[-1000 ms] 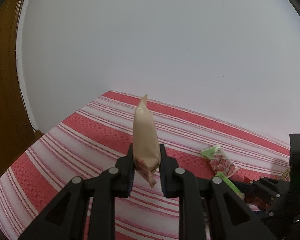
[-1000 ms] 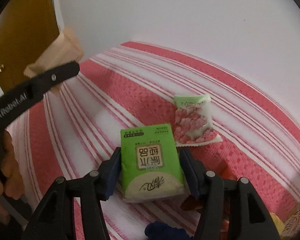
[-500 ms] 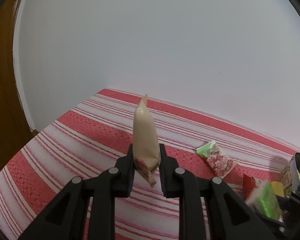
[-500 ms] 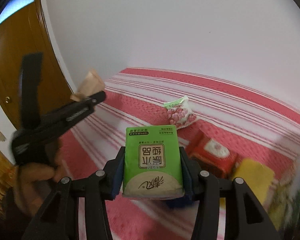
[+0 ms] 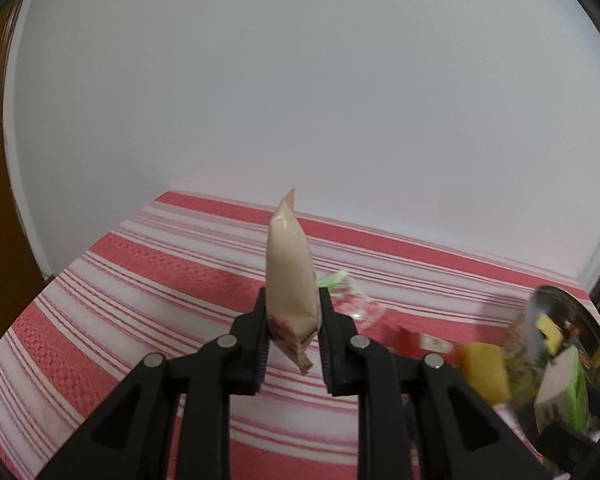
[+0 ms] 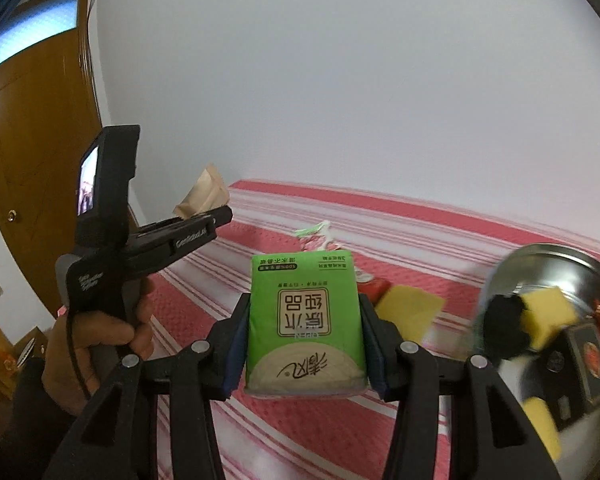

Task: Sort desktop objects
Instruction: 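Carry the tissue box and paper packet over the tin and release both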

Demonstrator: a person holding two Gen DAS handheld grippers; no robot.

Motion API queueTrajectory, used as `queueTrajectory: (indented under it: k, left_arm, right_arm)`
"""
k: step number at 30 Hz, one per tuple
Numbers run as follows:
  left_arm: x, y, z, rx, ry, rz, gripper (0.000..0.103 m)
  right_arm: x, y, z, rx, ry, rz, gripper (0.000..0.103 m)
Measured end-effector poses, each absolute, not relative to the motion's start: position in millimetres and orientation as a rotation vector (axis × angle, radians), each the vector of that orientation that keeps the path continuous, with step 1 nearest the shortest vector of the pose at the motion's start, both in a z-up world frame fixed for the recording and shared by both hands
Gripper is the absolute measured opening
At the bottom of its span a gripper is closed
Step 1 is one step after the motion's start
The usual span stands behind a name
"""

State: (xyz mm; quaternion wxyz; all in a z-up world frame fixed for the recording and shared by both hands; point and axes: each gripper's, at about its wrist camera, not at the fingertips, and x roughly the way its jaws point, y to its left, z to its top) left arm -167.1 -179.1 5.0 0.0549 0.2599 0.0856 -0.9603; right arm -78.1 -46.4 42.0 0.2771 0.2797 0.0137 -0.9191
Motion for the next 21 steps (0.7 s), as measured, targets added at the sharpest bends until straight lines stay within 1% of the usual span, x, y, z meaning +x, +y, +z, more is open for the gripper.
queueTrajectory:
  k: [5, 12, 21]
  left_arm:
    - [-140.2, -141.3, 16.5, 0.767, 0.199, -2.975, 0.020]
    - [-110.9, -86.8, 24.8, 0.776, 0.181, -3.042, 0.020]
    - [-100.6, -36.9, 29.6, 0.818, 0.171, -3.114, 0.020]
  right_arm:
    - [-59.2, -16.3, 50.0, 0.699, 0.002, -2.526, 0.052]
    - [-30.5, 27.0, 61.2, 0.676, -0.041, -2.588, 0.052]
    - [-5.2, 78.3, 71.4, 0.656, -0.109, -2.669, 0.052]
